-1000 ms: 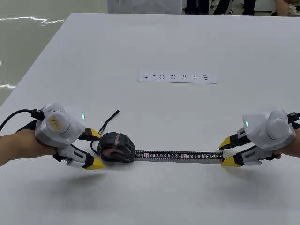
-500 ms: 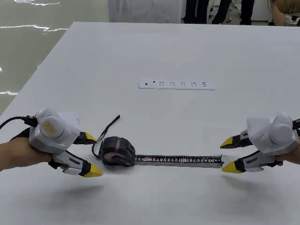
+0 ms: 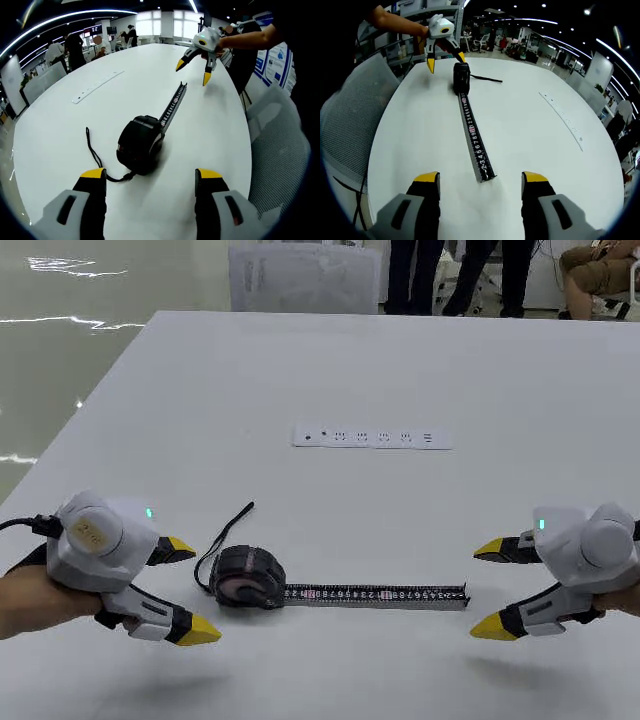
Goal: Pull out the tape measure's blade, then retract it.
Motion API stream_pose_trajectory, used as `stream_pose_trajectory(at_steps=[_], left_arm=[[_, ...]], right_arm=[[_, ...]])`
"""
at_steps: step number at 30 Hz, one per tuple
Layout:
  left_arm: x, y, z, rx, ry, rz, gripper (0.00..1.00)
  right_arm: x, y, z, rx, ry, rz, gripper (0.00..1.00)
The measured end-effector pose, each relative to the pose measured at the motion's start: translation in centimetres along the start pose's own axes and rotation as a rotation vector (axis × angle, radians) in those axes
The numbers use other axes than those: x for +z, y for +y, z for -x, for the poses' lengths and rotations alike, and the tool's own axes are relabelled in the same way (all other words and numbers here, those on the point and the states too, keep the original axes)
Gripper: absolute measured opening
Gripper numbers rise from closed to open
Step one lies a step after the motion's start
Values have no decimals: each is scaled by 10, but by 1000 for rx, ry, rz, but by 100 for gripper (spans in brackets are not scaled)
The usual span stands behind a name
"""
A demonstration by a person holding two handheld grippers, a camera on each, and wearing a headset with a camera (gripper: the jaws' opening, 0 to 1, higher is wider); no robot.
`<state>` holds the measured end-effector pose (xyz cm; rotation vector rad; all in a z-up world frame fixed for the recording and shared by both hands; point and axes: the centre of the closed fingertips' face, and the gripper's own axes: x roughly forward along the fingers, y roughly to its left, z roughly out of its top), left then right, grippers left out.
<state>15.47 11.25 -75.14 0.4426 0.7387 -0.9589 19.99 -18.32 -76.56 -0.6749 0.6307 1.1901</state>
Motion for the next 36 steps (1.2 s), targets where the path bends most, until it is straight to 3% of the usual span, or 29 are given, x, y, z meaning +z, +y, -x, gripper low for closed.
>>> stream_pose_trajectory(at_steps=[7,16,23,32,36], left_arm=[[1,-3,7,47,-35,54,78],[14,-4,16,100,-75,86,88],[13,-6,23,123,-85,125,97],[12,-11,32,175,-119,182,99],[12,-18,35,195,-129,199,99]], right_arm=[[3,4,9,-56,-26,-49,78],[8,9,20,-139,-74,-149,87],[11,15,27,-181,-87,-192,94],[22,25,37,-229,-101,-235,98],[22,27,42,-250,-108,-267,98]])
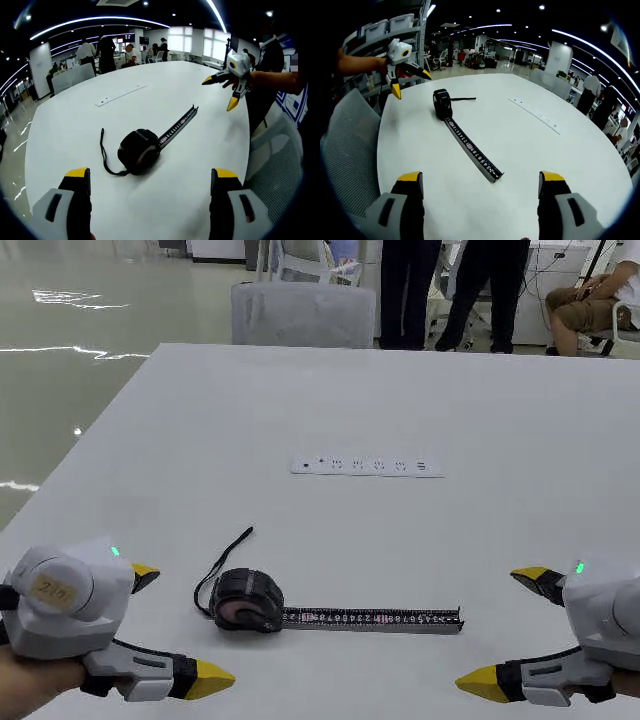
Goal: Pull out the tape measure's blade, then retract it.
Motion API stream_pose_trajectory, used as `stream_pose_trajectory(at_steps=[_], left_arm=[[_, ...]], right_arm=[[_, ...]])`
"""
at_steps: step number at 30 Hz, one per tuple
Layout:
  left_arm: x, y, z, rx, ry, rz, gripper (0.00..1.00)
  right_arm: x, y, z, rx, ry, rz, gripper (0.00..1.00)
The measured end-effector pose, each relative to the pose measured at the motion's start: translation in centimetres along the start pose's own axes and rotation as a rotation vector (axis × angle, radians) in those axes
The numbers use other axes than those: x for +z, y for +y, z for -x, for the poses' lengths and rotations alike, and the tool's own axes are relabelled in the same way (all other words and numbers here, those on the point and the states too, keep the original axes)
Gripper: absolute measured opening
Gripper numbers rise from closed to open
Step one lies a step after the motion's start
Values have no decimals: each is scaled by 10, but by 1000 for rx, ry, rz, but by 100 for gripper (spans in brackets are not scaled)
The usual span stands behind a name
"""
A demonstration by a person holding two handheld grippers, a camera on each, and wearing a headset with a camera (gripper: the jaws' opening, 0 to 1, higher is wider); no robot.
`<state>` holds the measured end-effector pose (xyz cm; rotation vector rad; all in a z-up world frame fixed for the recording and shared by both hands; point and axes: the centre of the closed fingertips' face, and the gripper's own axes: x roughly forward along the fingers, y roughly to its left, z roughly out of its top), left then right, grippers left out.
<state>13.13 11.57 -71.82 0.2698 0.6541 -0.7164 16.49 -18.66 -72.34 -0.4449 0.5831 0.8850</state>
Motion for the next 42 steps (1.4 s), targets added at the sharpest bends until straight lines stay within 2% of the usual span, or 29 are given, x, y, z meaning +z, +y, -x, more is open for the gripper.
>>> stream_pose_trajectory(at_steps=[5,9,12,17,24,37,42], left_arm=[[0,3,3,29,-13,17,99],[2,-1,5,44,-28,25,99],[2,0,6,57,-38,34,99],[1,-14,12,77,-48,57,99],[1,-19,16,102,-58,69,99],[9,-29,15,142,-88,88,99],[8,-38,16,149,-97,118,98]], right_arm=[[-2,3,5,-21,4,-26,99],[-3,6,9,-44,11,-49,99],[-6,3,10,-64,21,-72,99],[-2,15,13,-75,5,-83,99],[-1,19,17,-113,-10,-122,99],[1,38,20,-153,-26,-165,98],[3,45,21,-165,-37,-190,98]])
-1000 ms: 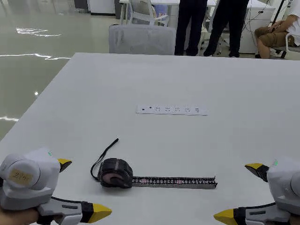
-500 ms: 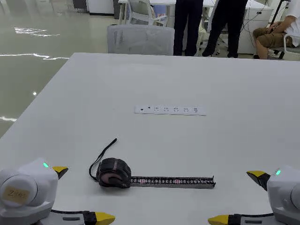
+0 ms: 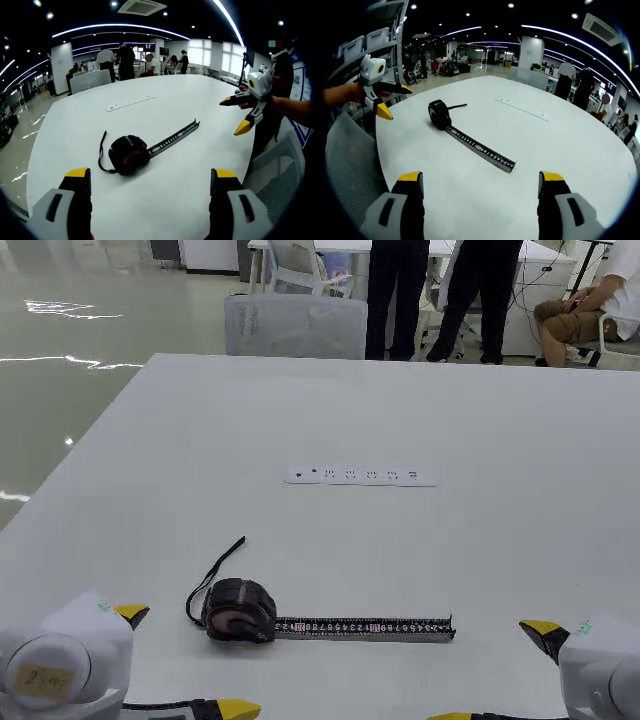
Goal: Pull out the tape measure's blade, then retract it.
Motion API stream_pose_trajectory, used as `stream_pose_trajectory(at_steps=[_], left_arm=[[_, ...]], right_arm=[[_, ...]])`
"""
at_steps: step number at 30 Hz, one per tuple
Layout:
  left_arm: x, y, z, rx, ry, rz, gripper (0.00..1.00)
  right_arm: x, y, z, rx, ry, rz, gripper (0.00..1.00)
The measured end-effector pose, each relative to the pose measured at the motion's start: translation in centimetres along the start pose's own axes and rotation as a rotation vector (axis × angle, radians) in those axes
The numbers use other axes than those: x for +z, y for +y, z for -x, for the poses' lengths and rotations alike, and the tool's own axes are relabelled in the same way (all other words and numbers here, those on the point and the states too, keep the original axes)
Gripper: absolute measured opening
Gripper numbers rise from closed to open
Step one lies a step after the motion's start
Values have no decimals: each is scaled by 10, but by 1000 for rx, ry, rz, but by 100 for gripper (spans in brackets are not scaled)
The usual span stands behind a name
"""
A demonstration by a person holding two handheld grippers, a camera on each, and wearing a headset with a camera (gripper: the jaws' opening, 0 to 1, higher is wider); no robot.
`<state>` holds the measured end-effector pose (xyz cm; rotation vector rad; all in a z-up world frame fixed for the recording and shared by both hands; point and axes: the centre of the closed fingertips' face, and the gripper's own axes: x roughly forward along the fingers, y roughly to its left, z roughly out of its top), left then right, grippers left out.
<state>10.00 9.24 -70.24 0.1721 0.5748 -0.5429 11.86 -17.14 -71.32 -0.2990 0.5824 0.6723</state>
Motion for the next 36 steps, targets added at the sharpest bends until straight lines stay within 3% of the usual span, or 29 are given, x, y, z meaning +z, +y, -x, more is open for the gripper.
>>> stream_pose_trajectory(at_steps=[9,14,36], left_arm=[[-2,-5,2,29,-9,29,97],[-2,-7,2,35,-5,4,96],[4,-7,-1,93,-48,50,94]], right_arm=[[4,13,1,-8,-7,-9,98],[6,18,1,-5,-18,-19,98],[6,25,0,8,-21,-33,98]])
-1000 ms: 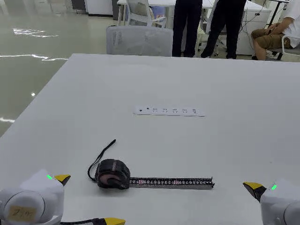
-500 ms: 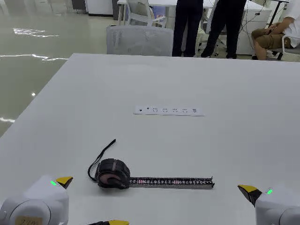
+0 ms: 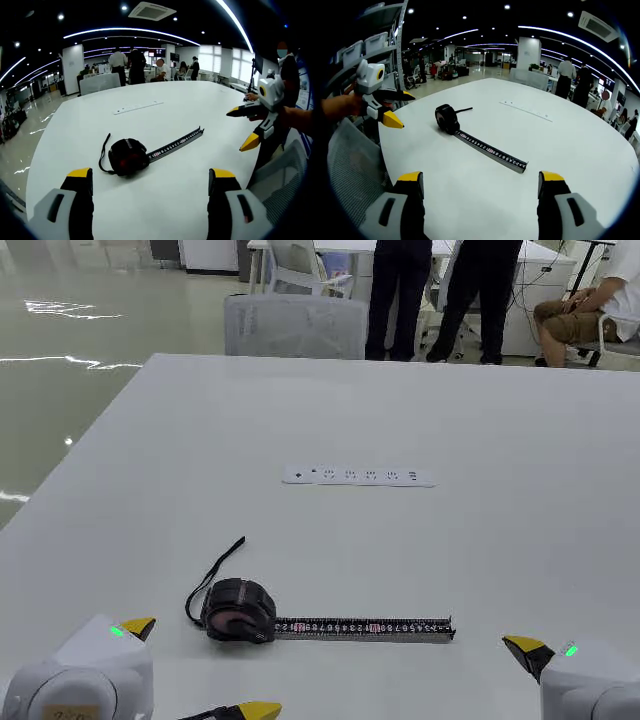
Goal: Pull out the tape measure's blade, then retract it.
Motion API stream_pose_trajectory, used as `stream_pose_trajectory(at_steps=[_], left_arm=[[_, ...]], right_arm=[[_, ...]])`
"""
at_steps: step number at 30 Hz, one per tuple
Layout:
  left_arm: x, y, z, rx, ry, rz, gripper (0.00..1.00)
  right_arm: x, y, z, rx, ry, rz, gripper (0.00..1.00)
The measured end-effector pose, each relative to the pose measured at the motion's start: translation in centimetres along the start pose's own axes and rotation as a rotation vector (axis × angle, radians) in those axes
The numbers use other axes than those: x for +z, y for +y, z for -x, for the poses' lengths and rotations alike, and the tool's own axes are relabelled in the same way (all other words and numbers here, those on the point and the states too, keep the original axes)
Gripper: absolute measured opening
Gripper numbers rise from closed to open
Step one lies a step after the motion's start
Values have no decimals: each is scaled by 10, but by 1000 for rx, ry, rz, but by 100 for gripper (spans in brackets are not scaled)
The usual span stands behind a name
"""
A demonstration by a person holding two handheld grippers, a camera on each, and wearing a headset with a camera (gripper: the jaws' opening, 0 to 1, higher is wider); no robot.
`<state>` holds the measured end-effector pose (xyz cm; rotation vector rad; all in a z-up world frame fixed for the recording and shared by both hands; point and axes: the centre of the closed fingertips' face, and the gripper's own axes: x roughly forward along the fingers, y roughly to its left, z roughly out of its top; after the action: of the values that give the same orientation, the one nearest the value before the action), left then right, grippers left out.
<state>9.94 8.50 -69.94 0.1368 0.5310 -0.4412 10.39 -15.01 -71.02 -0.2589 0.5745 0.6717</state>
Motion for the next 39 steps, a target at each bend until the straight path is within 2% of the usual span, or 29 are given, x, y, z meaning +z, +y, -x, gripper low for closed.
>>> stream_pose_trajectory(at_steps=[10,17,21,24,26,31,35,37,39], left_arm=[[-1,1,-6,44,6,35,93],[-1,8,-13,84,-4,74,93],[2,7,-17,104,-8,87,92],[3,8,-22,98,-8,100,91],[3,8,-24,103,-8,104,91],[4,10,-32,104,-4,109,91],[4,12,-38,121,0,108,91],[3,11,-41,115,0,118,91],[4,12,-45,122,0,121,91]], right_arm=[[1,3,-3,23,6,7,94],[-7,3,-6,62,28,26,90],[-12,-1,-7,76,39,33,87],[-12,-1,-8,103,35,31,83],[-13,4,-8,144,40,43,77],[-13,0,-12,156,34,50,79],[-13,-4,-15,187,31,83,80],[-11,-2,-15,226,29,76,79],[-8,-6,-16,228,16,85,79]])
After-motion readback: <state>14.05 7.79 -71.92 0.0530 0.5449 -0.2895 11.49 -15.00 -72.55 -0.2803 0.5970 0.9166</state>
